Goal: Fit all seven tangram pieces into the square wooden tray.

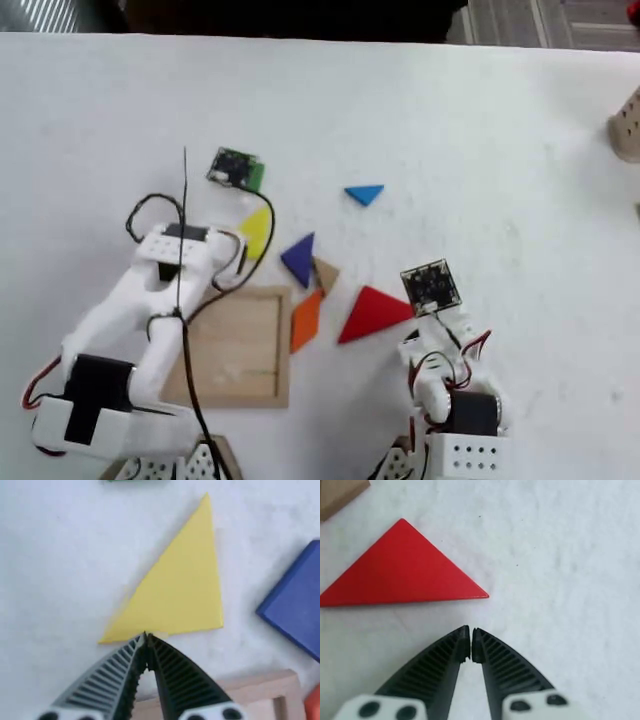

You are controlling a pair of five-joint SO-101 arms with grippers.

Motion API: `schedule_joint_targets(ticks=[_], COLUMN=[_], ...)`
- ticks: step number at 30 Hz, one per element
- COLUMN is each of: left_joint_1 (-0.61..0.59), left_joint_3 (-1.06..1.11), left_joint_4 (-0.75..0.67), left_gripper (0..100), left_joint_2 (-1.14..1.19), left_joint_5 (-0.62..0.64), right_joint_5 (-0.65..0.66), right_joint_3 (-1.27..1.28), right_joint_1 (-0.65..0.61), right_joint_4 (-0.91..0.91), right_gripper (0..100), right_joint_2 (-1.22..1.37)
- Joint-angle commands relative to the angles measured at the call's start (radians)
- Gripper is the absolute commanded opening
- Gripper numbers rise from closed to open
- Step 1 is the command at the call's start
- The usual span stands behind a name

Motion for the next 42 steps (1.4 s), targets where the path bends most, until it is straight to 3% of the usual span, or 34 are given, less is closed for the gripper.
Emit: schedule_joint_targets(ticks=[1, 11, 21, 25, 29, 34, 42], left_joint_1=[0.048, 0.022, -0.008, -0.013, 0.004, -0.005, 0.022], left_joint_3=[-0.015, -0.163, -0.276, -0.212, -0.226, -0.463, -0.605], left_joint_4=[-0.052, -0.034, 0.347, 0.275, 0.209, 0.319, 0.313], left_gripper=[2, 2, 2, 2, 2, 2, 2], left_joint_2=[-0.015, 0.097, 0.004, -0.01, 0.136, 0.317, 0.414], left_joint_5=[0.054, 0.061, 0.052, 0.06, 0.061, 0.063, 0.063], right_joint_5=[0.005, 0.006, 0.006, 0.006, 0.006, 0.006, 0.006], right_joint_3=[0.002, 0.002, 0.002, 0.002, 0.002, 0.002, 0.002], right_joint_1=[0.008, 0.008, 0.008, 0.008, 0.008, 0.008, 0.008], right_joint_4=[-0.016, -0.016, -0.016, -0.016, -0.016, -0.016, -0.016], right_gripper=[1.8, 1.8, 1.8, 1.8, 1.8, 1.8, 1.8], right_joint_2=[-0.008, -0.008, -0.008, -0.008, -0.008, -0.008, -0.008])
